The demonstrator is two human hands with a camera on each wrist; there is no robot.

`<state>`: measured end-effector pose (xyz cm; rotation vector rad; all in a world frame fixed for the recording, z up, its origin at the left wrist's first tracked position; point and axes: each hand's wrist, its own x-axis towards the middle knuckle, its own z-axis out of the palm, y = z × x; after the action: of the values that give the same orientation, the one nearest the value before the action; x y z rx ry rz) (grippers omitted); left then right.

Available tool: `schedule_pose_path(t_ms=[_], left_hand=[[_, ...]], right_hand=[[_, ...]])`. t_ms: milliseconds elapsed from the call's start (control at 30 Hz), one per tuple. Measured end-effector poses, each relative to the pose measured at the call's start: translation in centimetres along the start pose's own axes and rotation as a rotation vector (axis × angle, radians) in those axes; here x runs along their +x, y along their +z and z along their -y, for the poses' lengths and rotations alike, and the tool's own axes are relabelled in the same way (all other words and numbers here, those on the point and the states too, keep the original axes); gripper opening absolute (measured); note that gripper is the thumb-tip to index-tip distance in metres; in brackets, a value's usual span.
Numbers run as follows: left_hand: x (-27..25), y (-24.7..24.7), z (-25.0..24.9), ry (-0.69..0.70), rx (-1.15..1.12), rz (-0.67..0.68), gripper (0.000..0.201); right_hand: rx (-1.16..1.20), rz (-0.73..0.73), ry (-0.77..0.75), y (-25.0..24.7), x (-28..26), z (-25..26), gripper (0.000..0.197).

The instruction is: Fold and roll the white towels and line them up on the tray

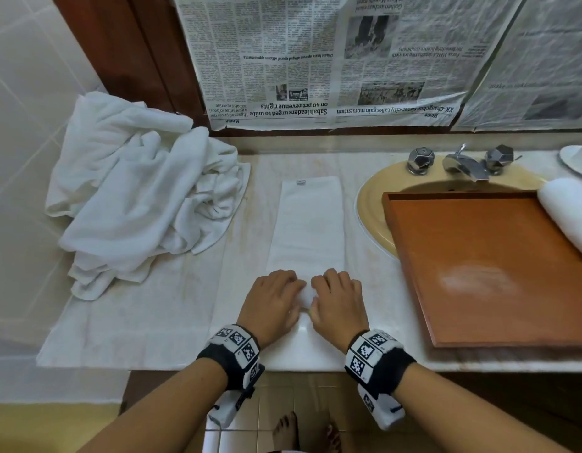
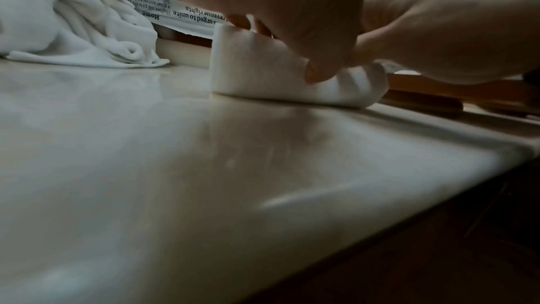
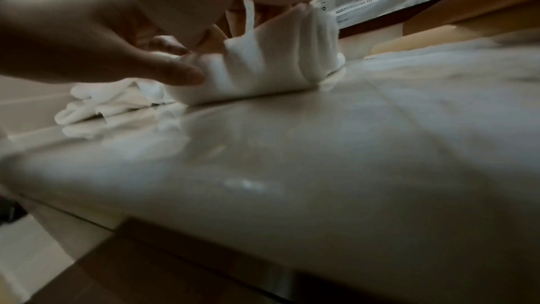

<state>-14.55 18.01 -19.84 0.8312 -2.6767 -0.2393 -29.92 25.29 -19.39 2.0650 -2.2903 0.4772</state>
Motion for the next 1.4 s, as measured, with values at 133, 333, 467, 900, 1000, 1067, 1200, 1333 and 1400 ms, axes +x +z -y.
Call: schedule_pose_path(t_ms=[133,333,467,900,1000,1067,1200,1333,1400], left_hand=[[1.2,-0.2,0.7,0.016,0.061,0.109,0.067],[3.1,-0.4,0.9,-0.03,0.114,0.238,0.073],[3.6,-1.6,0.7,-0.129,-0.055,0.39,0.06],[7.2,-3.0,0.8,-0.513,-0.009,0.597,0.039],[6.4,-2.5,0.2,-0.389,-0.012,0.281,0.023],[5.4,-1.9,-0.3,-0.242,-0.001,0.159,0.012],[2.8,-0.9,-0.9,-0.091,0.028,-0.023,0.016],[1.4,-0.3,-0.2,-0.013,0.08,0.077,0.062],[1.9,-0.4,0.1,-0.01,0.088,0.126,0.068]], right_hand=[[-0.094,0.043,-0.054,0.2,0.1,-1.2,0.062],[-0.171,0.154,-0.081,-0.1,1.8,-2.0,0.058],[0.022,0.377,-0.107,-1.3,2.5,-3.2,0.058],[0.291,0.441,0.432,-2.8,5.4,-1.7,0.03],[0.125,0.223,0.322,-2.2,4.3,-0.8,0.025],[0.037,0.122,0.126,-1.8,3.2,-0.3,0.029],[-0.015,0.022,0.017,-0.6,0.8,-0.5,0.037],[-0.08,0.101,-0.028,-0.1,0.5,-2.0,0.064],[-0.096,0.143,-0.043,0.1,1.2,-2.4,0.068]])
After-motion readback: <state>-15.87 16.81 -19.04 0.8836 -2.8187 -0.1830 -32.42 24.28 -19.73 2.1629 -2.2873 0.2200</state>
